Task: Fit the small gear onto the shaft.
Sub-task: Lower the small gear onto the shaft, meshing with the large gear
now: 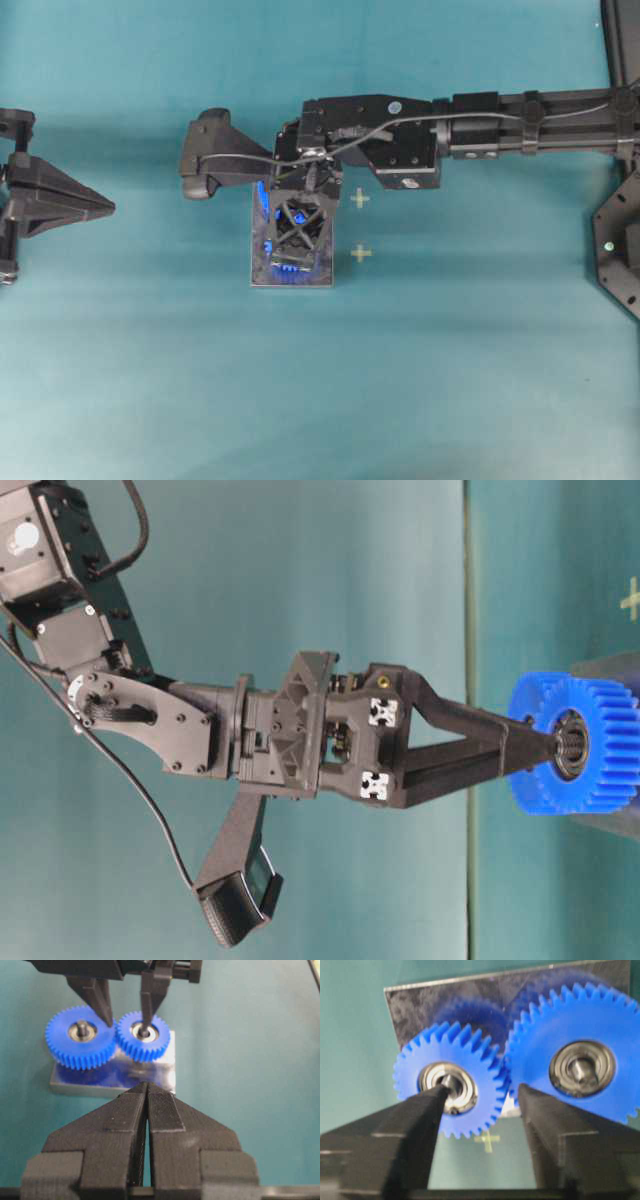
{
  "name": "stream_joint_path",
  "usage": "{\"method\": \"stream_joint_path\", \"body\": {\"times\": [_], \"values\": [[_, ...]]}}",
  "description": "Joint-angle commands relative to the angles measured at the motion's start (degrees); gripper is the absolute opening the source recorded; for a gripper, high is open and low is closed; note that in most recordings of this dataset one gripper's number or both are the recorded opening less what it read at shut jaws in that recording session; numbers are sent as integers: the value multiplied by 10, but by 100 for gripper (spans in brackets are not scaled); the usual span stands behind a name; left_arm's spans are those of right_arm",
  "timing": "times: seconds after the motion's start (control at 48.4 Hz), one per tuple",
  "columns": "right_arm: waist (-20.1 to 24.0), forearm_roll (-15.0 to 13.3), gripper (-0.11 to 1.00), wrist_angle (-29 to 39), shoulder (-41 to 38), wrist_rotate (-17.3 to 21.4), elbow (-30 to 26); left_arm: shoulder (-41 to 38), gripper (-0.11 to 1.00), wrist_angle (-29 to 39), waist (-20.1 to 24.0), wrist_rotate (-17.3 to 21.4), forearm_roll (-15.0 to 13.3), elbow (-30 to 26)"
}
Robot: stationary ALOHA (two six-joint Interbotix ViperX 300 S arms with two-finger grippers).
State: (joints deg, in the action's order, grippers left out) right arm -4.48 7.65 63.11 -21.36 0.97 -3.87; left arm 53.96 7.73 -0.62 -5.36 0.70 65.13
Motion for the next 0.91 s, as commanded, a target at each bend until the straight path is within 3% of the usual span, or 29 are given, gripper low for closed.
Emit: {"method": "stream_joint_path", "body": {"times": [0.0,0.145,0.331,0.434,0.765,0.889], "values": [[-1,1,57,-3,23,6,-15,-3,0,-3,0,-1,2,-6],[-1,1,50,-4,27,3,-27,-3,0,-3,1,-1,2,-7],[-3,1,11,-4,11,-7,-33,-4,0,-3,1,-1,2,-6],[-5,1,-1,-4,0,-5,-35,-4,0,-3,0,-2,2,-6],[-10,1,-2,9,-2,4,-11,-3,0,-3,1,-2,2,-7],[1,4,-2,33,22,33,20,-4,0,-3,0,-2,2,-7]]}}
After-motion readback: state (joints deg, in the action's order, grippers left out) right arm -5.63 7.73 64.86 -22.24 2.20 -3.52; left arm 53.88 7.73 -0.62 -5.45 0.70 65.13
